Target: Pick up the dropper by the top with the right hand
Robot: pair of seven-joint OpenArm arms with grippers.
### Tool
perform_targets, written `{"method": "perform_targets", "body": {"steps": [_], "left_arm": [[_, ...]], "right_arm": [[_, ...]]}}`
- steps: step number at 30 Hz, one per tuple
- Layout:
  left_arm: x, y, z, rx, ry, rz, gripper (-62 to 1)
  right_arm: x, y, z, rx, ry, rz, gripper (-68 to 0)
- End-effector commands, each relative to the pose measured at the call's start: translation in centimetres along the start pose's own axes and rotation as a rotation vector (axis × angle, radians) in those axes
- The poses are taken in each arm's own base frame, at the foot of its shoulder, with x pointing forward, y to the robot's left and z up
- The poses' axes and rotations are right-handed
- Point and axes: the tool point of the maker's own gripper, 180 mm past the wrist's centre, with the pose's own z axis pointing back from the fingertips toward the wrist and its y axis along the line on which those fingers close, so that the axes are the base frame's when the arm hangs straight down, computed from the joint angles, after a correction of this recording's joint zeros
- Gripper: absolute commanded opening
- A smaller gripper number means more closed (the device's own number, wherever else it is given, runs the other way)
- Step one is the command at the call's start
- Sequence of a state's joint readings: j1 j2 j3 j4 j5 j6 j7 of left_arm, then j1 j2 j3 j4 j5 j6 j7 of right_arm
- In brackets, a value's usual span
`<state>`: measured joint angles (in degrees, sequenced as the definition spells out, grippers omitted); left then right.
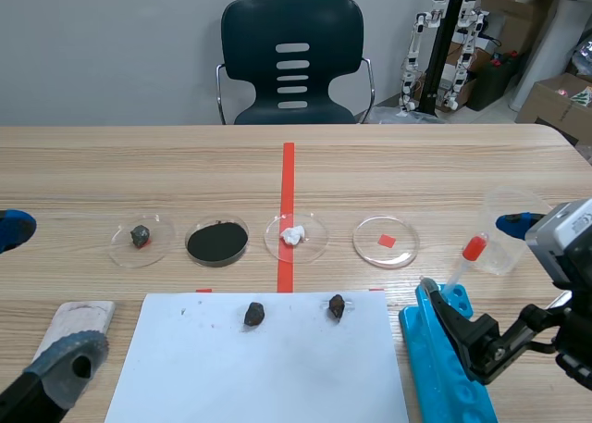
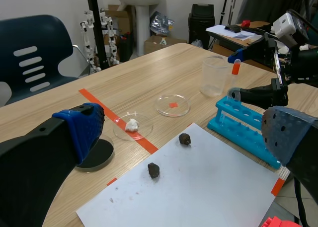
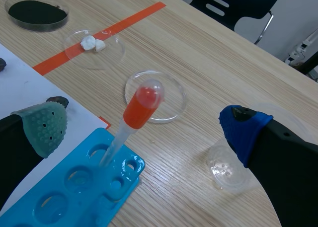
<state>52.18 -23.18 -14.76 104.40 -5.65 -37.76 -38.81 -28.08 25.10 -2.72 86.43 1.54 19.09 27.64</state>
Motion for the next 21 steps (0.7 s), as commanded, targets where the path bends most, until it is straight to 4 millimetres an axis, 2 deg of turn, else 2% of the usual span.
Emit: {"method": "perform_targets", "body": {"steps": [1,5,11,21], "left_arm": [[0.92,0.12,-0.14,0.003,-0.033,-0.005,1.4],[0.92,0.12,-0.14,0.003,-0.033,-0.005,1.4],[0.92,0.12,-0.14,0.003,-0.033,-0.005,1.4],[0.92,0.12,-0.14,0.003,-0.033,-0.005,1.4]], "right_arm": [[1.54,-0.64,-0.54,-0.010,-0.055,0.013,-2.7],[1.68,-0.31,-0.74,0.000,-0.061,0.010,-3.0],[1.80,-0.28,-0.74,0.000,-0.068,0.010,-14.8],[1.79,-0.26,-0.73,0.001,-0.068,0.010,-25.8]]}}
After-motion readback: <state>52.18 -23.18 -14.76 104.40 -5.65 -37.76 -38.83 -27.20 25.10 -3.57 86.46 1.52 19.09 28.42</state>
